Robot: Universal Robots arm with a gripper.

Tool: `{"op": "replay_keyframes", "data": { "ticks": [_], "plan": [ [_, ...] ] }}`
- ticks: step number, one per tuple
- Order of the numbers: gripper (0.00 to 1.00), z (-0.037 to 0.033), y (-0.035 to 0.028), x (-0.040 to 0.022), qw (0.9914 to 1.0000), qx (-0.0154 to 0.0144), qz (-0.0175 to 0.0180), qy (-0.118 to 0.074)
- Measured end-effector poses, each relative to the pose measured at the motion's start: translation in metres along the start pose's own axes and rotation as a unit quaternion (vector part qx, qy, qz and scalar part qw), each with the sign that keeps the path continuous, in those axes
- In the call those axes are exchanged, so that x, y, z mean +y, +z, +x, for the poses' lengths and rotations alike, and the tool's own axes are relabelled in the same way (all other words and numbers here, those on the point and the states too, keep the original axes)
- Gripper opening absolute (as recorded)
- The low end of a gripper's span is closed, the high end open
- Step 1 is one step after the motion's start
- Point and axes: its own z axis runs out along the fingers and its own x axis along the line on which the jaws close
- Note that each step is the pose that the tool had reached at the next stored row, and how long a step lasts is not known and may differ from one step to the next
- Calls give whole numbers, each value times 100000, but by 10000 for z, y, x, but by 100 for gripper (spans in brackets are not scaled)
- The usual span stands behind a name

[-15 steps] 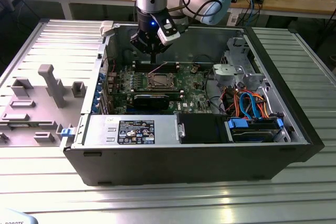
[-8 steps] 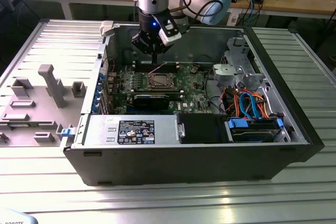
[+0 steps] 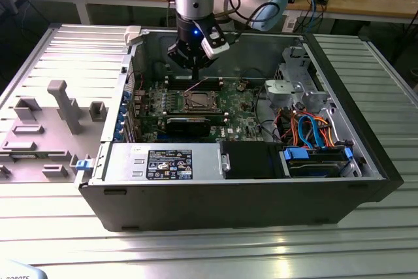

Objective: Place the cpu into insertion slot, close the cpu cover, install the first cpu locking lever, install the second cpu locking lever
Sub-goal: 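Install the first cpu locking lever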

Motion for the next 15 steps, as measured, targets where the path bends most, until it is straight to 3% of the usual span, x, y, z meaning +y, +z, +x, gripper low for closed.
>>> {"op": "replay_keyframes", "data": {
  "ticks": [9, 15],
  "plan": [
    [11, -92, 103, 29, 100000, -4, -3, 6],
    [11, -98, 121, 28, 100000, -6, -4, 6]
  ]
}}
